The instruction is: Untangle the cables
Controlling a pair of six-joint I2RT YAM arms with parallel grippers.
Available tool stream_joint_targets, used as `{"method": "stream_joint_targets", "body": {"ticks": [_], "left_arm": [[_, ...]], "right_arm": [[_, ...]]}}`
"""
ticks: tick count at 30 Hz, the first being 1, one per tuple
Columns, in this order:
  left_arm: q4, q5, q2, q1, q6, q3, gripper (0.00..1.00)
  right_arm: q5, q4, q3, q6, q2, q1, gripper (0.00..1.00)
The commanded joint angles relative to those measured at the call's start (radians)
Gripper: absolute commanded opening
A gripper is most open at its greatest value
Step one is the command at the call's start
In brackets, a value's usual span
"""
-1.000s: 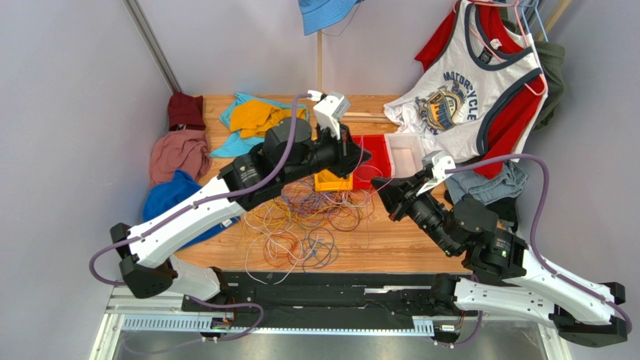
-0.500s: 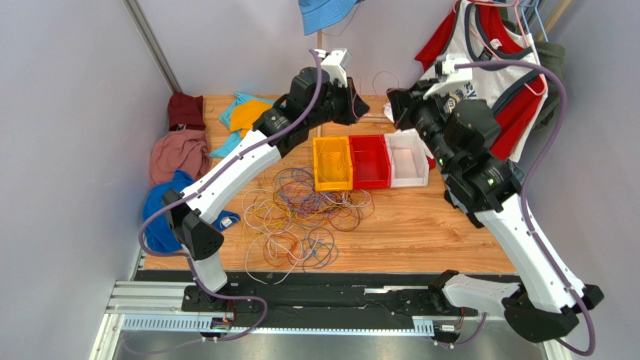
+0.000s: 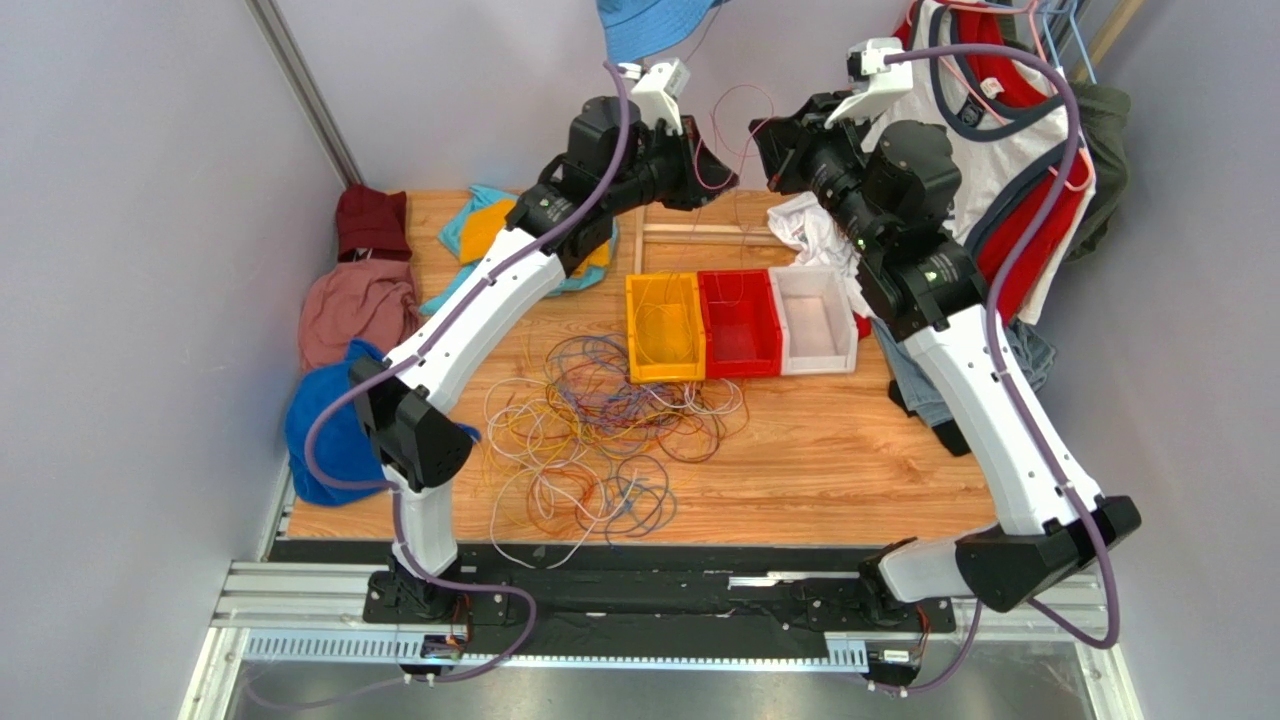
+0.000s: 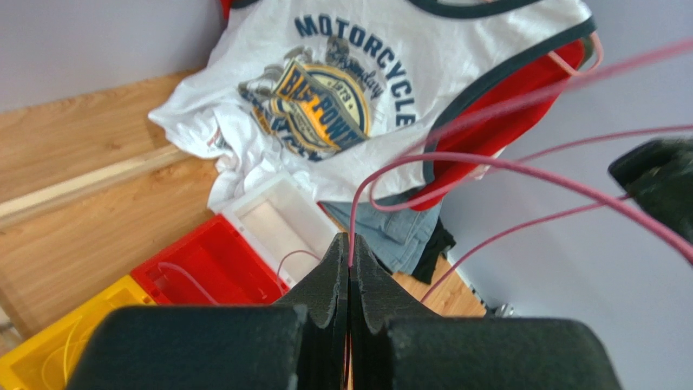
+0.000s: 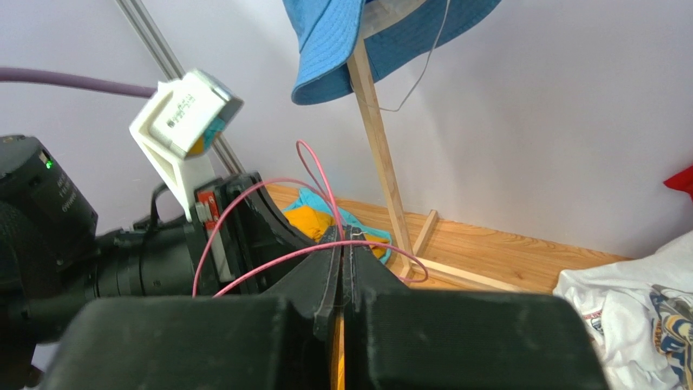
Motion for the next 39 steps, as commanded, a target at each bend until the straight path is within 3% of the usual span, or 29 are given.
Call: {"method": "stream_joint_targets", "body": {"ticks": [1,10,27,39], "left_arm": [[0.071,0.034,0.021,0.000,0.000,-0.071,0.00],[0.134,0.051,0.076,0.006,0.001,-0.122,0.00],[0.181,0.099,0.152,0.016,-0.057,-0.065,0.00],[0.212,0.109,0.183,0.016,-0.068,-0.078,0.00]], "right_arm": [[-0.083,0.137,-0.069,0.042,0.041,-0.028,0.00],[-0.110,0.295,-0.210,0.060,0.124,-0.082,0.00],[-0.100,0.355,-0.156,0.045,0.117,-0.131,0.00],[-0.096,0.430,-0.150,0.021,0.255,-0.151,0.00]]}}
